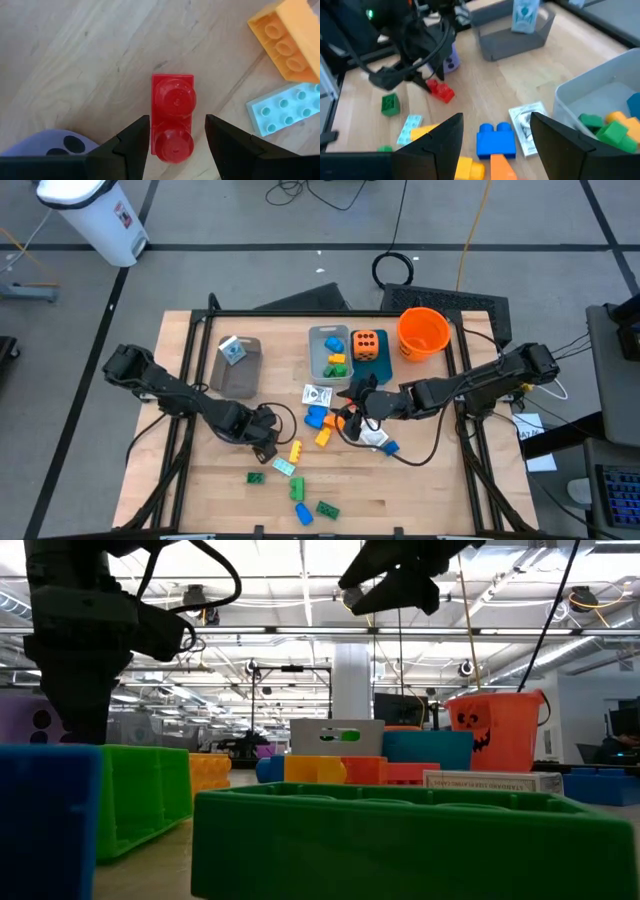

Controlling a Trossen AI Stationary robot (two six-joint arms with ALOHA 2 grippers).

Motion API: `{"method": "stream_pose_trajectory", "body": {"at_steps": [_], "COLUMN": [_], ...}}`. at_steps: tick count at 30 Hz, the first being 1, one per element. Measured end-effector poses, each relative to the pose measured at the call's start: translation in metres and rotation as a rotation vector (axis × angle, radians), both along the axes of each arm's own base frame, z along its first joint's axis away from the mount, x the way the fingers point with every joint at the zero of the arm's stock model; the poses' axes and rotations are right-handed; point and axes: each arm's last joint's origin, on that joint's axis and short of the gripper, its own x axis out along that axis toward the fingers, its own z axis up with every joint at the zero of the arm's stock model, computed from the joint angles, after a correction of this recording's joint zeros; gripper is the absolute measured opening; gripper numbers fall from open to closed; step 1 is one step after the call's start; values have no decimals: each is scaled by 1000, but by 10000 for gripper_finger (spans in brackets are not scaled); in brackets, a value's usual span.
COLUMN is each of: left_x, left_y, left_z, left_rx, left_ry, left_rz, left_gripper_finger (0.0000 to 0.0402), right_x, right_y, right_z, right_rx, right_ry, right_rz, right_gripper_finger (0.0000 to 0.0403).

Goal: Pick & Place Toys
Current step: Put the red game piece into the gray bin

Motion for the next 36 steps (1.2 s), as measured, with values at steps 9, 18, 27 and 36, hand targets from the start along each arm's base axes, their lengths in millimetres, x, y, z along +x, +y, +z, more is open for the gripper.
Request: {"method": "stream_pose_trajectory", "body": {"at_steps": [9, 18, 27, 36], "left_x": [0, 2, 5, 5], "left_y": [0, -2, -4, -3], "left_z": [0, -11, -19, -20], "left_rx": [4, -9, -8, 14], "left_ry": [2, 64, 89, 87], "left_rz": [-31, -42, -35, -85], "left_gripper_finger": [200, 200, 200, 200], "right_x": [-2, -2, -2, -2], "right_y": [-1, -1, -1, -1], "right_z": [-8, -8, -8, -8], "right_rx": [6, 5, 13, 22], "right_ry": [21, 22, 21, 18], "right_rz": [-4, -4, -8, -13], "right_gripper_finger": [221, 221, 221, 221]}}
